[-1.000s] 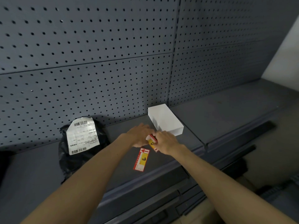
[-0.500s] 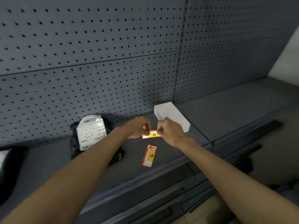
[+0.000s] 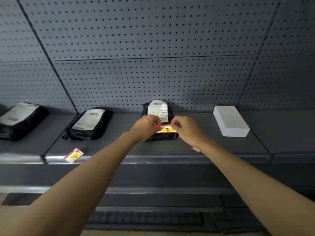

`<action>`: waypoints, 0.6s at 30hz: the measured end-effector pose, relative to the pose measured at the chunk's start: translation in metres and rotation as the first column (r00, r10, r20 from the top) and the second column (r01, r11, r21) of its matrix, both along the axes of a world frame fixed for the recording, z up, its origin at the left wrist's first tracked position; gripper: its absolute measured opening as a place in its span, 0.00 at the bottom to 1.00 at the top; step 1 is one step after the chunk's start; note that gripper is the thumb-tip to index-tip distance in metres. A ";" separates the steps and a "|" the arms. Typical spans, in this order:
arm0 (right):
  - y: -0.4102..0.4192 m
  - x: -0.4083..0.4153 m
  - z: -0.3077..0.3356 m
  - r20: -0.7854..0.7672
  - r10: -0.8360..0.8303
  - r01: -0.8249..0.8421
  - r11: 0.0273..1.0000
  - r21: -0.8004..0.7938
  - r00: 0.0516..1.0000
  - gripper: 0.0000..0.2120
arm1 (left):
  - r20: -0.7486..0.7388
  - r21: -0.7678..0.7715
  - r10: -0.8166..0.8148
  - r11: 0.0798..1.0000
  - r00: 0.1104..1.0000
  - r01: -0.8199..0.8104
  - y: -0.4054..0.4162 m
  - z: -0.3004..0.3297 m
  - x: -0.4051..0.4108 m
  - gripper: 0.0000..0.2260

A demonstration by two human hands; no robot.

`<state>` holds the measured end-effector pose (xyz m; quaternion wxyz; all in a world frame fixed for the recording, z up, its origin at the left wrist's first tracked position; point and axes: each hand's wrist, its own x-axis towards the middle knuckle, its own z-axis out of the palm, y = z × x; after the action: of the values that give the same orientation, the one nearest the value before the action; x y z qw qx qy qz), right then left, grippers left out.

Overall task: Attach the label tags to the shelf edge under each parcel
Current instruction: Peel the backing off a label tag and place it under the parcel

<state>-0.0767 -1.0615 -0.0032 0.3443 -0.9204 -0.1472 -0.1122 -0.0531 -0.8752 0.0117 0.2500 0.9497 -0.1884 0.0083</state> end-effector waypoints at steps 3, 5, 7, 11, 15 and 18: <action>0.019 -0.014 -0.006 0.027 0.061 -0.061 0.998 0.001 0.998 0.05 | 0.033 -0.008 0.071 0.997 0.997 -0.071 0.019 -0.009 -0.031 0.07; 0.028 -0.021 -0.013 0.032 0.071 -0.071 0.997 -0.006 0.997 0.05 | 0.060 -0.019 0.103 0.995 0.993 -0.102 0.031 -0.018 -0.048 0.08; 0.034 -0.027 -0.021 0.026 0.072 -0.071 0.997 -0.023 0.997 0.05 | 0.096 -0.017 0.132 0.991 0.987 -0.131 0.042 -0.031 -0.061 0.09; 0.036 -0.037 -0.039 0.022 0.052 -0.051 0.998 -0.048 0.998 0.06 | 0.137 0.105 0.129 0.984 0.982 -0.144 0.054 -0.065 -0.079 0.09; 0.037 -0.044 -0.056 0.032 0.019 -0.018 0.999 -0.042 0.999 0.06 | 0.168 0.256 0.081 0.959 0.982 -0.123 0.054 -0.094 -0.091 0.15; 0.039 -0.049 -0.064 0.056 0.016 -0.013 0.998 -0.057 0.998 0.05 | 0.247 0.286 0.070 0.948 0.967 -0.141 0.053 -0.105 -0.095 0.15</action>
<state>-0.1258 -1.0224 -0.0676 0.3146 -0.9252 -0.1666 -0.1314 -0.1485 -0.8221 -0.0929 0.0774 0.9779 -0.1641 0.1044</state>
